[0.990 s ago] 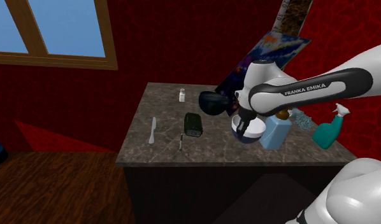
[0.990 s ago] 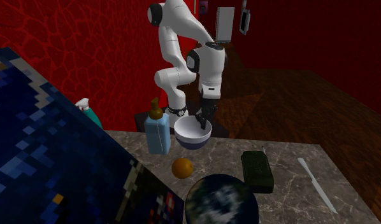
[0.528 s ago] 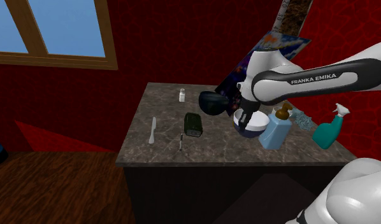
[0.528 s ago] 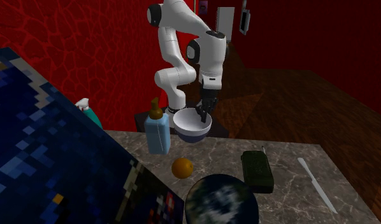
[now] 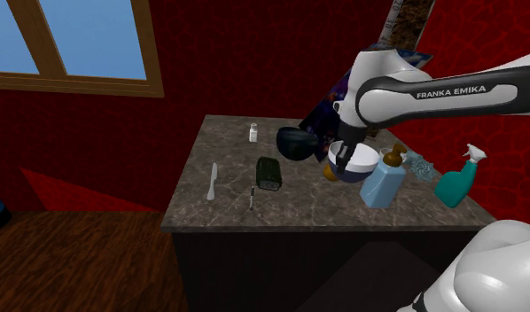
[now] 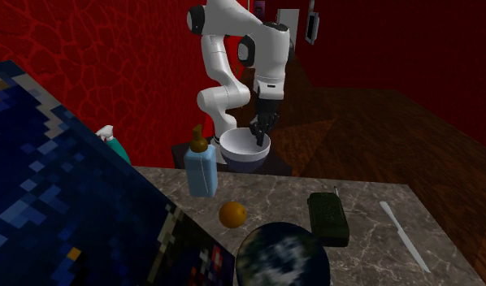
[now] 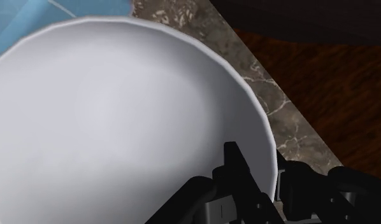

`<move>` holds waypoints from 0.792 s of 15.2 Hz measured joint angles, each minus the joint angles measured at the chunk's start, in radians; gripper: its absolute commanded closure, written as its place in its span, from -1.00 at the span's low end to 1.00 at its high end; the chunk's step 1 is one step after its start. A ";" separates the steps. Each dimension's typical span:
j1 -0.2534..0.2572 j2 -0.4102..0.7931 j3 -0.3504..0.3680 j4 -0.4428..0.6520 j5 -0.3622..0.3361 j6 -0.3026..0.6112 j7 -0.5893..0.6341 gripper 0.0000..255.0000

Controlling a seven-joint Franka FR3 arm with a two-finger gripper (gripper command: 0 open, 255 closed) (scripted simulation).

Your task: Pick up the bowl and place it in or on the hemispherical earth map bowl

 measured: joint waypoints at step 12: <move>0.002 -0.020 0.003 0.149 0.006 -0.169 -0.010 1.00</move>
